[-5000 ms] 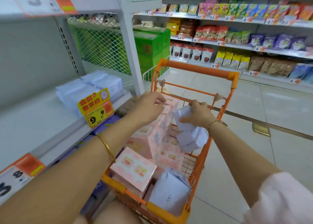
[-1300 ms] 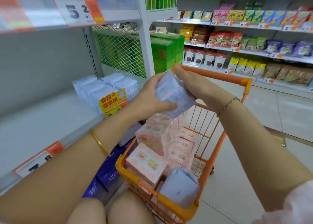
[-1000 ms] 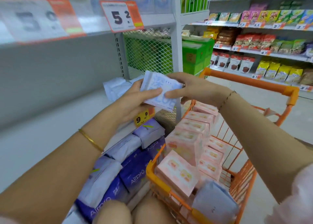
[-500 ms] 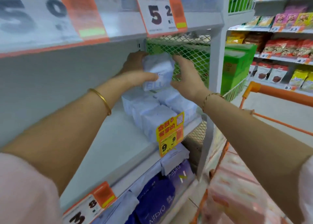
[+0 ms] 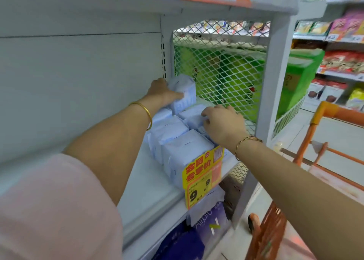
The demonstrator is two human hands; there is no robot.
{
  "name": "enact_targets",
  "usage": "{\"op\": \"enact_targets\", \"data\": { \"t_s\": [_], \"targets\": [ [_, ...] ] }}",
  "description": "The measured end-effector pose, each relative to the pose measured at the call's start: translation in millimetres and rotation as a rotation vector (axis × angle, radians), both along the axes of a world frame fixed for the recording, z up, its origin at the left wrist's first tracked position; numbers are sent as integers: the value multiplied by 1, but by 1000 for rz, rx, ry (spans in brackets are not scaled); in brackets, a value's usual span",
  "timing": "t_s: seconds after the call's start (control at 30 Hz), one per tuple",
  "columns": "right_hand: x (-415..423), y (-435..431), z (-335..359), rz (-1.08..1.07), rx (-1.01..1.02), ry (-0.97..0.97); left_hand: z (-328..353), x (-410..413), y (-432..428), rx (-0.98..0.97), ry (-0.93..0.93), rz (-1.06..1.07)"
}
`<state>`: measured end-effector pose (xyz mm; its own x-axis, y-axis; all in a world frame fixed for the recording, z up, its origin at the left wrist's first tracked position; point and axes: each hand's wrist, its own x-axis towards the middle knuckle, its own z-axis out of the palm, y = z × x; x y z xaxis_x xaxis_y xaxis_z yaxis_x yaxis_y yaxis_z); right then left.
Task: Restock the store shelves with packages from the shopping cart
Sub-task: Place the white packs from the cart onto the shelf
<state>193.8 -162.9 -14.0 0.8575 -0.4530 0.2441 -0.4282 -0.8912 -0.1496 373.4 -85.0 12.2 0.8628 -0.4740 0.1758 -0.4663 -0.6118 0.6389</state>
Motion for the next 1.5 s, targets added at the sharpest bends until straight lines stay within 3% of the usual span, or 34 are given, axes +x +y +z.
{"op": "enact_targets", "data": {
  "t_s": [0.6, 0.73, 0.93, 1.1, 1.27, 1.5],
  "targets": [
    [-3, 4, 3, 6, -46, 74, -18, -4, 2, 397, 41, -81],
    [-13, 7, 12, 54, 9, 56, -3, -35, 13, 260, -82, -80],
    [-105, 20, 51, 172, 141, -68, 17, -152, 47, -197, -219, -279],
    [-247, 43, 57, 129, 326, -159, -1, -288, 76, -419, -4, -521],
    [-336, 58, 19, 42, 361, 134, -36, -367, 83, -283, 1, -691],
    [-369, 88, -32, 31, 426, 564, -47, -406, 94, -137, -9, -754]
  ]
}}
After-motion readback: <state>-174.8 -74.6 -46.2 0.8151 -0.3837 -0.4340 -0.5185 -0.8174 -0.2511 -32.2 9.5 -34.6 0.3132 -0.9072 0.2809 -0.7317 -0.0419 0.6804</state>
